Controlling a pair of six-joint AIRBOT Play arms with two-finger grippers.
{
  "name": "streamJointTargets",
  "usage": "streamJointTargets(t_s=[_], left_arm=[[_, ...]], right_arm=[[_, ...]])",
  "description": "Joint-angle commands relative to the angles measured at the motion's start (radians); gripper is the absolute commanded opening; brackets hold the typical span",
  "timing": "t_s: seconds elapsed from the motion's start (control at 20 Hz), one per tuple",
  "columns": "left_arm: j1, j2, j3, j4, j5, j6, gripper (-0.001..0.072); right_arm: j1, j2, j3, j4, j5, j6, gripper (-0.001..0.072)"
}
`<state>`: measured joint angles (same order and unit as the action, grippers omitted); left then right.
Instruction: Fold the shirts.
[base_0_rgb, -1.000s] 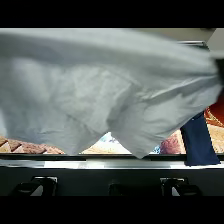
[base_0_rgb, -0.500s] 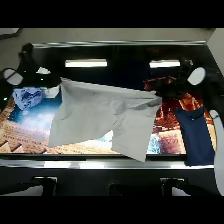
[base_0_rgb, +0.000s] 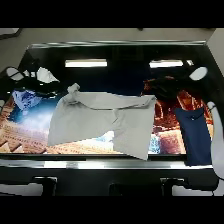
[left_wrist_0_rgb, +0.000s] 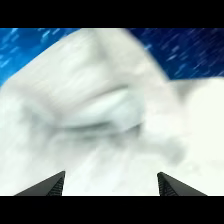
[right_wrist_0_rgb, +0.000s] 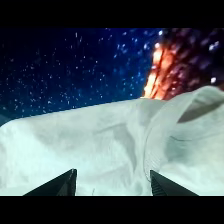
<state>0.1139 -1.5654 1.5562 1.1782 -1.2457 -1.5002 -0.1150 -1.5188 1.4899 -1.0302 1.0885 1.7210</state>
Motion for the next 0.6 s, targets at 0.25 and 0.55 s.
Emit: streamJointTargets(t_s=[0.25,0.55], left_arm=[[0.384,0.225,-0.454,0.079,-0.278,0.082,0.0578],[0.488,0.258,-0.811,0.014,-0.103,0.191,0.0578]], right_arm=[[-0.224,0.047,-0.06,-0.216,0.575,-0.129,0.049],[-0.223,0.047,-0.188,-0.151,0.526,-0.16,0.0491]])
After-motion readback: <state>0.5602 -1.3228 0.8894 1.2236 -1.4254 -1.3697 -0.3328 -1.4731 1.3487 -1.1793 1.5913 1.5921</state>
